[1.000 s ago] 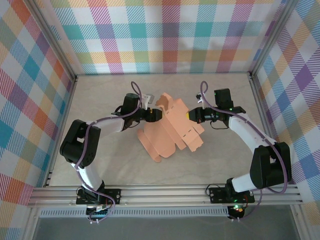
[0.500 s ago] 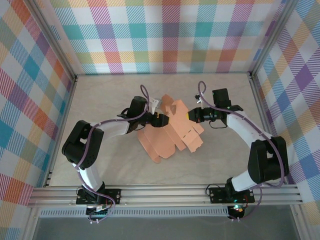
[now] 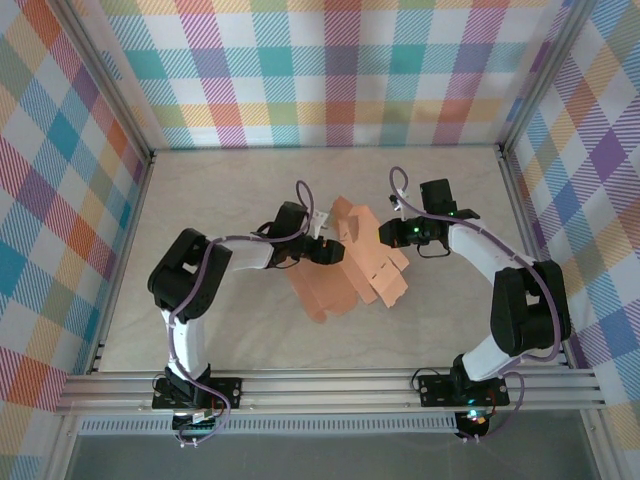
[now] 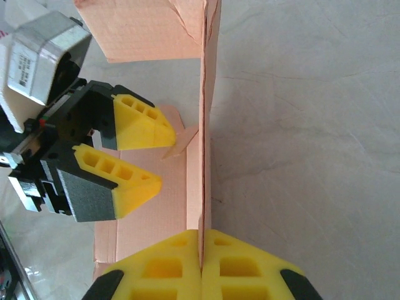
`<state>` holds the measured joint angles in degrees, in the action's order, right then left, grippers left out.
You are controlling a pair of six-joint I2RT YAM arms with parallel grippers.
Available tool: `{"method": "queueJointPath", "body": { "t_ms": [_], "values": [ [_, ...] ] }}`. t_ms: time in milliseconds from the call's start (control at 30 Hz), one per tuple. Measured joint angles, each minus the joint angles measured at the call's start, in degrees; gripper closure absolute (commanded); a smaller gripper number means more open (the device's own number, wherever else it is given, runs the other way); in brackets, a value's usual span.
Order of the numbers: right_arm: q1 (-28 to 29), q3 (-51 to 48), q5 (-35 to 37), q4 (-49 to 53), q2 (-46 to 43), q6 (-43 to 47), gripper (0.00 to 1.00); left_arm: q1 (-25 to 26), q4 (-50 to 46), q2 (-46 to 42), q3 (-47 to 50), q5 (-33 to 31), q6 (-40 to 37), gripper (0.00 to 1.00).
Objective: Fold the paper box
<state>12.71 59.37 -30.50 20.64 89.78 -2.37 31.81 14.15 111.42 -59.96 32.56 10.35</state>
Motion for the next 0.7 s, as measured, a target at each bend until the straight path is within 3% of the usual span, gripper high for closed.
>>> {"method": "queueJointPath", "body": {
  "t_ms": [367,700],
  "values": [
    [0.6,0.2,2.2,0.3,0.7,0.8,1.0,1.0,0.9,6.1,-5.9,-0.6,6.1,0.47],
    [3.1,2.6,8.2,2.4,1.0,2.6,1.0,4.4,-12.1,7.1,-13.6,-12.0,5.2,0.46]
  ]
}}
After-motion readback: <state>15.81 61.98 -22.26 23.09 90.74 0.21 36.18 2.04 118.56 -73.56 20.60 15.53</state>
